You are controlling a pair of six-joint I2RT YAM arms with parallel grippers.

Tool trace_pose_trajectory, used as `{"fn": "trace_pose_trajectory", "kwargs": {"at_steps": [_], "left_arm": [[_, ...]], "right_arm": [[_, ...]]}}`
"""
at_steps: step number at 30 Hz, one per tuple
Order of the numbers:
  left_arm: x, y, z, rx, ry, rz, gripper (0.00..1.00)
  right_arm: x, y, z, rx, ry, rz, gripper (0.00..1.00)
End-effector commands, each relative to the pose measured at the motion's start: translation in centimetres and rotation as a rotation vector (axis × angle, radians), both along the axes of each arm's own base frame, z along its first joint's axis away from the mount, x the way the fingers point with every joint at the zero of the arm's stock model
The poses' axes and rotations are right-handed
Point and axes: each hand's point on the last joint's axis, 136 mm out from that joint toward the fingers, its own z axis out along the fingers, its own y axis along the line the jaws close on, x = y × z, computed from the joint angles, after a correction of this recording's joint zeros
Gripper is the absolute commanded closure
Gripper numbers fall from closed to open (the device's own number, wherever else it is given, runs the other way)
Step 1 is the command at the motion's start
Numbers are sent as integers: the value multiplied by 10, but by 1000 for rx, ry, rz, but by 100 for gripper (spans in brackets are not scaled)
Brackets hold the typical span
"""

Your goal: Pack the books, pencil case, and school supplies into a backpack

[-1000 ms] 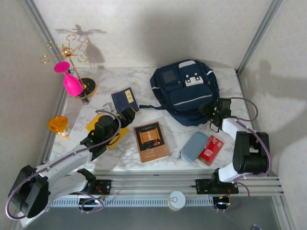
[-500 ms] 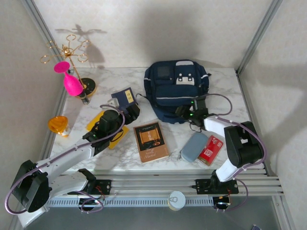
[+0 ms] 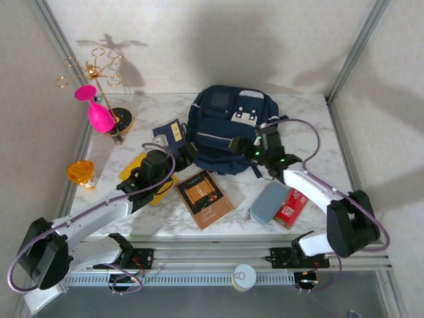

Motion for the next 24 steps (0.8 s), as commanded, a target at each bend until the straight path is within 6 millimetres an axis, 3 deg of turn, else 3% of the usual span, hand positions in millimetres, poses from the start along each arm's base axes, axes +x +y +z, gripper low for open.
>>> {"fn": "trace_pose_trajectory", "kwargs": {"at_steps": [1, 8, 14, 21, 24], "left_arm": [[5, -36, 13, -53, -24, -76, 1], [14, -95, -2, -58, 4, -153, 1], [25, -121, -34, -60, 68, -172, 1], [42, -133, -60, 4, 94, -162, 1], [47, -137, -74, 20, 113, -157, 1]], "right_arm": [[12, -46, -29, -80, 95, -74, 13], [79, -84, -51, -81, 137, -148, 13], [128, -109, -68, -104, 141, -195, 20], [162, -103, -87, -72, 146, -125, 32], [170, -96, -89, -37, 141, -95, 44]]}}
